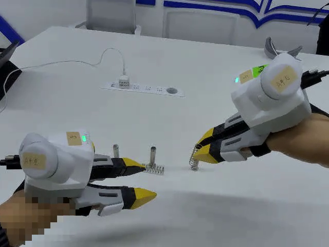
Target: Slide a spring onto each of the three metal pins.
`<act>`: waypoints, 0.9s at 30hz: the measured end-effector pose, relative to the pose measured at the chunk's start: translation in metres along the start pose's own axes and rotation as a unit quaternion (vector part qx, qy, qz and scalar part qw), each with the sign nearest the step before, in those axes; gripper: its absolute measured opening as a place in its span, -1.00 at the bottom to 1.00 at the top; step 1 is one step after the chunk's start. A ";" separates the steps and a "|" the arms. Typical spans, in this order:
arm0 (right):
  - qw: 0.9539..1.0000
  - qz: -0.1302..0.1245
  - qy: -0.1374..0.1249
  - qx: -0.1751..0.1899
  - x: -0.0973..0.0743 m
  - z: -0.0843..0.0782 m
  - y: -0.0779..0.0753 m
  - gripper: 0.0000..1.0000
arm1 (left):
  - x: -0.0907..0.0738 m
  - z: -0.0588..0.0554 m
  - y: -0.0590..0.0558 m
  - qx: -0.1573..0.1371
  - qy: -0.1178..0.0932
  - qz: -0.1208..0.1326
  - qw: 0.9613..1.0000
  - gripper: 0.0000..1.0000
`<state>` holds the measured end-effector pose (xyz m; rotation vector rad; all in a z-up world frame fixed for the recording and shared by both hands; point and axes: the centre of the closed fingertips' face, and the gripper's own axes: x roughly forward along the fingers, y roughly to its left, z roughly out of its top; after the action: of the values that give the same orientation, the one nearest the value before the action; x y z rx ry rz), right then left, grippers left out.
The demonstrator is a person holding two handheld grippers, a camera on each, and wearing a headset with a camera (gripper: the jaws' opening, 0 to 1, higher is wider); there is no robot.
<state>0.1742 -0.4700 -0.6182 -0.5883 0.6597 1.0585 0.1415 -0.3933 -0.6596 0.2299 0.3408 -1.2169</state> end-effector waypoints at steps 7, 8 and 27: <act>1.000 -0.017 -0.004 0.014 -0.007 -0.001 -0.015 -0.76 | -0.012 -0.005 0.002 -0.010 -0.002 0.015 1.000 -0.25; 1.000 -0.019 -0.004 0.016 -0.007 -0.001 -0.018 -0.76 | -0.013 -0.005 0.003 -0.012 -0.002 0.017 1.000 -0.24; 0.998 -0.032 0.012 0.044 0.012 -0.017 -0.050 -0.76 | -0.033 -0.020 0.005 -0.034 0.002 0.042 0.999 -0.16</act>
<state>0.2209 -0.4934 -0.6324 -0.5436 0.7014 0.9592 0.1336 -0.3557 -0.6655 0.1858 0.3730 -1.1198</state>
